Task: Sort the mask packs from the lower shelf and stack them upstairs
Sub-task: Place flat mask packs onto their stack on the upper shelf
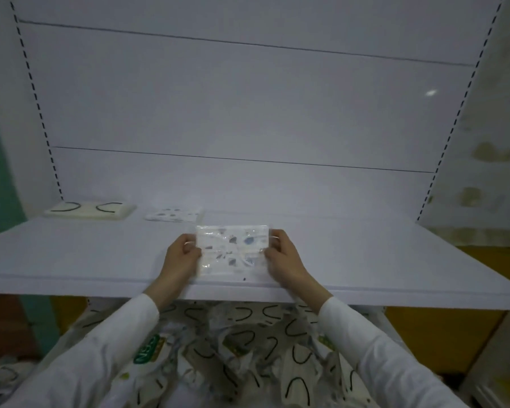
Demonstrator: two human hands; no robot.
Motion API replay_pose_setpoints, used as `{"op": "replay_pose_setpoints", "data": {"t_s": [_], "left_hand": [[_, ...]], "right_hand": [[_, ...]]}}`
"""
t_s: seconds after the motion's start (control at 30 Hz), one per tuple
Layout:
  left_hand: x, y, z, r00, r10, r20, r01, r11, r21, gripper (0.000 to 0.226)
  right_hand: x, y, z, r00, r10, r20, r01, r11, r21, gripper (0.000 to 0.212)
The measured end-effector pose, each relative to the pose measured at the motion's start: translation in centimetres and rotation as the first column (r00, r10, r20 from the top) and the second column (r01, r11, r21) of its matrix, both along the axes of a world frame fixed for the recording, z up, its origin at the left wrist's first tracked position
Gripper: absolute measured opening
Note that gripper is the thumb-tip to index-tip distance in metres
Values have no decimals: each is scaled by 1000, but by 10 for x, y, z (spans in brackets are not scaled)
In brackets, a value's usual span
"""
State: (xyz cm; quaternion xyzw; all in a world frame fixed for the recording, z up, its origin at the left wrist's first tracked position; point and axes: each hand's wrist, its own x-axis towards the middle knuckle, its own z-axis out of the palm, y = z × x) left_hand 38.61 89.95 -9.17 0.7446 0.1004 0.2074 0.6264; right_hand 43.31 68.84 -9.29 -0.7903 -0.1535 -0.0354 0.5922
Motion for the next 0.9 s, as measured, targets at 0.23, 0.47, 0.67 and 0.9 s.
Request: {"op": "replay_pose_setpoints", "data": {"t_s": [0.23, 0.47, 0.67, 0.9], "left_hand": [[17, 16, 10, 990, 83, 118, -105, 975, 194, 13], [34, 47, 1, 996, 90, 8, -84, 894, 440, 17], [89, 108, 33, 992, 117, 56, -130, 913, 388, 15], [161, 185, 47, 972, 235, -2, -197, 822, 534, 7]], "right_hand": [[10, 11, 14, 970, 45, 240, -3, 985, -173, 5], [39, 20, 10, 974, 11, 228, 82, 915, -395, 14], [95, 78, 40, 982, -83, 168, 134, 939, -316, 19], [169, 179, 38, 979, -156, 134, 192, 929, -316, 20]]}}
